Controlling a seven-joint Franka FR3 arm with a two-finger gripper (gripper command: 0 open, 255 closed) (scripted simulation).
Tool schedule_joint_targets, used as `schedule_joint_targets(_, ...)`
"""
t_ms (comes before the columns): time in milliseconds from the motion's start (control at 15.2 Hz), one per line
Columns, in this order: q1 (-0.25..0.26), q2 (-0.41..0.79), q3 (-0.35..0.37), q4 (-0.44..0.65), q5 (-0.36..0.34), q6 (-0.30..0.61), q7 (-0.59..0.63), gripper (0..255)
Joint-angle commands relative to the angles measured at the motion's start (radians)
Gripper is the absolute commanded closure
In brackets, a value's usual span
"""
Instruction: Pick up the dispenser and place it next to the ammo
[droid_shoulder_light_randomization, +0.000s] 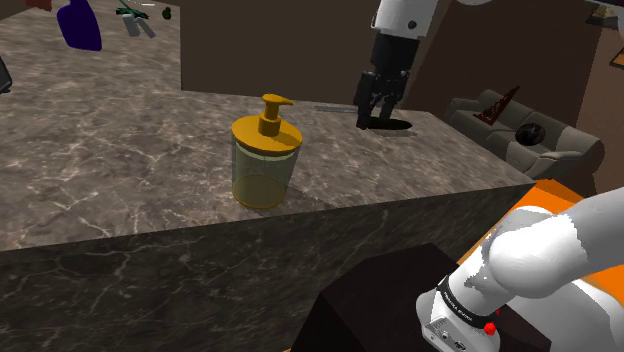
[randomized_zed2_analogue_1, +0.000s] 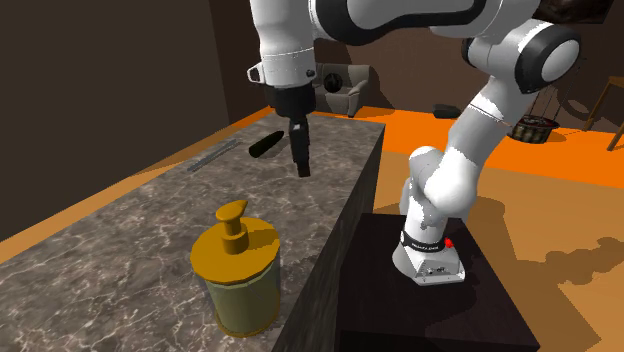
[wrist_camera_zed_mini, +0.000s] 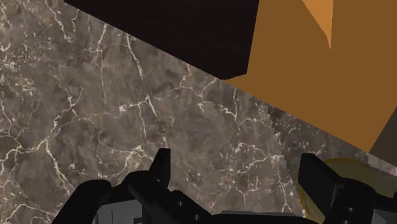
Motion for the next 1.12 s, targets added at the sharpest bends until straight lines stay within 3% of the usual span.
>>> schedule_joint_targets(0,0.007,0.050,0.035,0.059,0.004,0.002,0.048,0)
schedule_joint_targets(462,0.037,0.264,0.161,0.307,-0.032,-0.005,0.223,0)
schedule_joint_targets(924,0.116,0.540,0.271,0.640,-0.159,-0.066,0.414,0)
schedule_joint_targets(1056,0.113,0.524,0.266,0.594,-0.151,-0.034,0.408,0)
